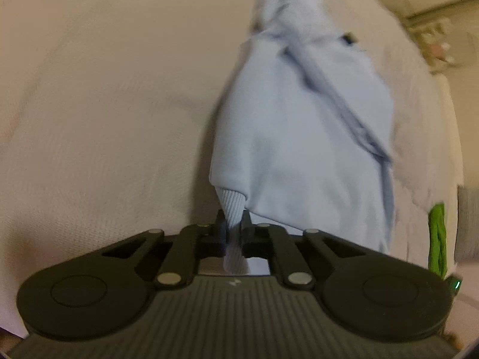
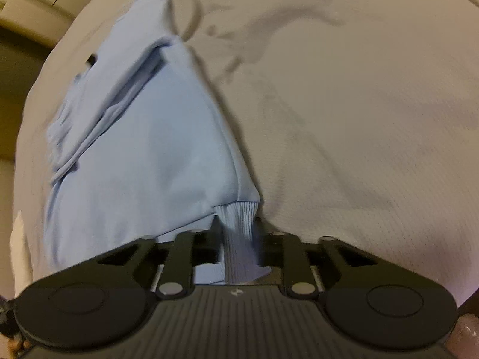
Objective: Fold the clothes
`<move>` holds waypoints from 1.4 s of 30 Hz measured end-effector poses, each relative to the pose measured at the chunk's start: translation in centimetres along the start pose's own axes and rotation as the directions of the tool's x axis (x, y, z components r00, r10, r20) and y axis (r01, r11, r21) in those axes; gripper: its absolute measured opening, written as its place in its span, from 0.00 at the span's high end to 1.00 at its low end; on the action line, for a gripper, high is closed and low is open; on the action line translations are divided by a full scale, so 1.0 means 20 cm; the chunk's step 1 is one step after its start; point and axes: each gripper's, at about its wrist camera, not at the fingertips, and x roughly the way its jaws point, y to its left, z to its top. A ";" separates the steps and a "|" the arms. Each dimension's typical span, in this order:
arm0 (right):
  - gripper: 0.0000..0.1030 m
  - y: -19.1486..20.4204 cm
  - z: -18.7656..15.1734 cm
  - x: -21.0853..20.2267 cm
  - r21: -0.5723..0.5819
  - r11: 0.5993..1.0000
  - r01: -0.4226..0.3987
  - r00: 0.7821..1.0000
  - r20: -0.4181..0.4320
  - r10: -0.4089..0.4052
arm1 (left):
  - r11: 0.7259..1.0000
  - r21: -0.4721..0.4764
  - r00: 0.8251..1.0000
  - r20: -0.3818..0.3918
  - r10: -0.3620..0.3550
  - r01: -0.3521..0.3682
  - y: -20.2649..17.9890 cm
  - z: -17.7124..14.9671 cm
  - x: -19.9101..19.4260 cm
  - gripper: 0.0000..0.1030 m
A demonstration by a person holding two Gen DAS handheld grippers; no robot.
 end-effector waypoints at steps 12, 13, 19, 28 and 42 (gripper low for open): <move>0.77 -0.11 -0.03 0.01 -0.045 0.999 0.017 0.998 -0.055 -0.019 | 0.903 0.309 0.954 0.064 0.293 -0.299 -0.19 -0.29 0.04 0.87; 0.62 -0.09 -0.03 -0.01 -0.084 0.996 0.034 0.998 -0.045 -0.038 | 0.887 0.333 0.947 0.093 0.309 -0.321 -0.22 -0.32 0.00 0.83; 0.50 0.09 -0.20 -0.18 -0.562 0.783 0.267 0.964 0.155 -0.217 | 0.592 0.634 0.857 0.251 0.450 -0.497 -0.44 -0.61 -0.05 0.78; 0.48 0.16 -0.69 -0.04 -0.903 0.038 0.428 0.896 0.418 -0.150 | -0.203 0.815 0.725 0.576 0.378 -0.542 -0.46 -1.06 0.22 0.62; 0.47 0.08 -0.82 0.25 -0.742 -0.430 0.515 0.822 0.569 0.002 | -0.596 0.670 0.673 0.687 0.274 -0.442 -0.21 -0.98 0.45 0.63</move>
